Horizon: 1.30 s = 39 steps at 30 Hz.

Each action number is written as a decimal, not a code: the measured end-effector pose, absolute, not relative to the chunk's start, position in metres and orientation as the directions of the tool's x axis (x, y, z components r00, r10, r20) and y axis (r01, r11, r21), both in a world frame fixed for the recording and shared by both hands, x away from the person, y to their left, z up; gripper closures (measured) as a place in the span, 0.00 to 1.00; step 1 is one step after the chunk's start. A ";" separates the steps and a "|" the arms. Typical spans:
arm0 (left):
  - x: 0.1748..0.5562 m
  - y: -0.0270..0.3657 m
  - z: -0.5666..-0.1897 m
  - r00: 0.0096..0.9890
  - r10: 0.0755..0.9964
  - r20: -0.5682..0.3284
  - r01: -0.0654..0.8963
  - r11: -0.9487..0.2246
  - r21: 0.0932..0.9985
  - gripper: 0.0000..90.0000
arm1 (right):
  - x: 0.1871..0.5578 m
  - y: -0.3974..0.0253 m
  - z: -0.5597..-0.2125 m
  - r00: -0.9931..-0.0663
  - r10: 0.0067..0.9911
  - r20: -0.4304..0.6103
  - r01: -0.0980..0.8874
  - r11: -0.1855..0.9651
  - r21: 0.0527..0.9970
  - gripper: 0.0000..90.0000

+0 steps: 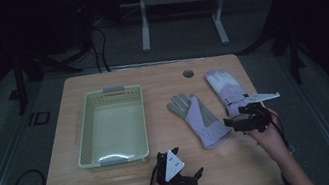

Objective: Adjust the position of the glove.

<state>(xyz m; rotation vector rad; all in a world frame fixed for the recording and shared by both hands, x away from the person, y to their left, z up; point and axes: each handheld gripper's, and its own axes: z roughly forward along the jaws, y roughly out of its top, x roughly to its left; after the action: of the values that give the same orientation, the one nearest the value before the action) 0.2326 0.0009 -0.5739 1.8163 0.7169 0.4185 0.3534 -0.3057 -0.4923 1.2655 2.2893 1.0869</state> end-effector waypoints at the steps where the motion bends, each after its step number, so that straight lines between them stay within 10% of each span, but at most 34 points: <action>1: 0.233 0.001 -0.574 0.756 0.652 -0.058 0.272 -0.232 0.934 0.00 | 0.357 -0.298 -0.495 -0.570 0.818 0.082 0.588 0.336 0.736 0.14; 39: 0.232 0.000 -0.574 0.758 0.650 -0.051 0.267 -0.237 0.934 0.00 | 0.398 -0.237 -0.541 -0.650 0.759 -0.033 0.585 0.527 0.616 0.61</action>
<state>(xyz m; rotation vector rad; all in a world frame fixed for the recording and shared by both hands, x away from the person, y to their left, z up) 0.2321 0.0005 -0.5738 1.8213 0.7112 0.4221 0.3978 -0.2371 -0.5406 1.1212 2.4724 0.8322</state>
